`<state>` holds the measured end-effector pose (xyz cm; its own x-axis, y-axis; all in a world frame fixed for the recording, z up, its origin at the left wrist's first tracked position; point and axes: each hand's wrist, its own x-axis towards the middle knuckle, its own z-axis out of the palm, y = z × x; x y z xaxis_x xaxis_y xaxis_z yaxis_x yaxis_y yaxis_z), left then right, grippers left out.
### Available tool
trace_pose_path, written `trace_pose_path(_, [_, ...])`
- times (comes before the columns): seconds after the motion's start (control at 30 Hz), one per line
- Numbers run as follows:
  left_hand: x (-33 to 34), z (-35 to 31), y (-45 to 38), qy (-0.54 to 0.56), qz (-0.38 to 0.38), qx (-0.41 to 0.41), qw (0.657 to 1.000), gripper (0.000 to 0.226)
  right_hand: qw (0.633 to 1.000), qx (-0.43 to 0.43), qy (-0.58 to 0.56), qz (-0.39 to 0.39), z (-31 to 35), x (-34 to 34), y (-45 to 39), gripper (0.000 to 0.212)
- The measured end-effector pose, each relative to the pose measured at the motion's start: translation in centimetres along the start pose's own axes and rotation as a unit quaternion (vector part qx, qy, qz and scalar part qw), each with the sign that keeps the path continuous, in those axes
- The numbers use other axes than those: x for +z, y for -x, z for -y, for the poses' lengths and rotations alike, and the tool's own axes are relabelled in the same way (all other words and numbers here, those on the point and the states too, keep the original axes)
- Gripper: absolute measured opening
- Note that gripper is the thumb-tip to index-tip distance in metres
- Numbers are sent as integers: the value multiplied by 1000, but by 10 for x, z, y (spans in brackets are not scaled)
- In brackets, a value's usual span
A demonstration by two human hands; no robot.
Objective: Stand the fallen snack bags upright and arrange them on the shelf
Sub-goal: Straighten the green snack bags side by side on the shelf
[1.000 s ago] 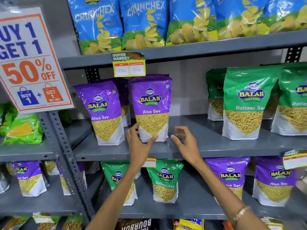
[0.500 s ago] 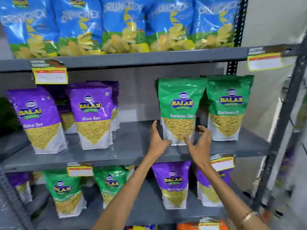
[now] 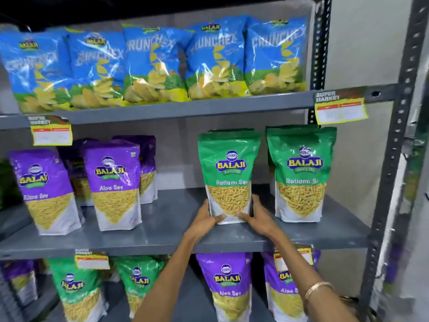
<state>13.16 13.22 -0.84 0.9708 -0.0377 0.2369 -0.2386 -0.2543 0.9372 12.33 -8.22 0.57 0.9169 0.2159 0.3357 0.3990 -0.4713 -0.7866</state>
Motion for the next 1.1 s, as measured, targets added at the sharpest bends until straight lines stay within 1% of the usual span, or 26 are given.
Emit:
trace_pose_path(0.1, [4,13,11,11,14,0,1000,62,1000,12,1,-25,-13,10,14,67])
trace_pose_path(0.2, [6,14,12,30,30,-2,999,56,999,14,3,-29,-12,9,18,69])
trace_pose_path(0.3, [5,16,14,43,45,-6,998,59,999,12,8,-35,-11,9,20,70])
trace_pose_path(0.4, [5,13,17,28,42,-12,999,67,999,14,11,-32,-12,10,21,72])
trace_pose_path(0.5, [4,11,18,31,38,-10,999,64,999,13,8,-35,-11,8,22,76])
trace_pose_path(0.53, [3,12,17,27,35,-13,999,70,999,10,6,-37,-11,8,22,80])
trace_pose_path(0.57, [4,11,19,21,31,-14,999,81,999,9,3,-39,-10,8,24,86])
trace_pose_path(0.63, [9,5,28,5,-6,4,1000,103,999,0,-10,-48,-10,6,33,95])
trace_pose_path(0.67, [14,-3,38,1,-49,19,999,106,998,-12,-16,-54,-10,5,39,92])
trace_pose_path(0.7, [20,-11,50,-6,-112,44,993,102,997,-28,-13,-69,-9,3,49,82])
trace_pose_path(0.73, [27,-18,63,-21,-185,87,979,91,993,-55,-7,-104,-10,0,59,67])
trace_pose_path(0.77, [35,-23,75,-40,-251,142,957,73,982,-88,4,-169,-8,-4,71,50])
trace_pose_path(0.8, [45,-31,87,-54,-293,189,936,54,961,-118,8,-252,-8,-11,81,36])
trace_pose_path(0.83, [56,-38,95,-57,-311,226,922,40,932,-137,4,-335,-7,-21,90,30])
trace_pose_path(0.87, [68,-43,97,-52,-304,248,918,32,904,-142,-6,-404,-11,-32,94,35])
trace_pose_path(0.9, [83,-48,97,-36,-275,259,925,30,887,-126,-17,-444,-14,-44,96,47])
trace_pose_path(0.93, [97,-54,95,-16,-238,256,937,28,883,-96,-29,-459,-20,-58,93,61])
trace_pose_path(0.97, [113,-59,90,9,-188,245,951,29,889,-55,-33,-453,-24,-71,90,73])
trace_pose_path(1.0, [128,-65,82,28,-141,219,965,36,903,-14,-37,-427,-31,-85,83,83])
trace_pose_path(1.03, [142,-65,70,38,-106,187,976,51,921,18,-53,-385,-34,-96,78,90])
trace_pose_path(1.1, [167,-67,42,24,-39,96,994,90,948,42,-140,-281,-49,-116,67,99])
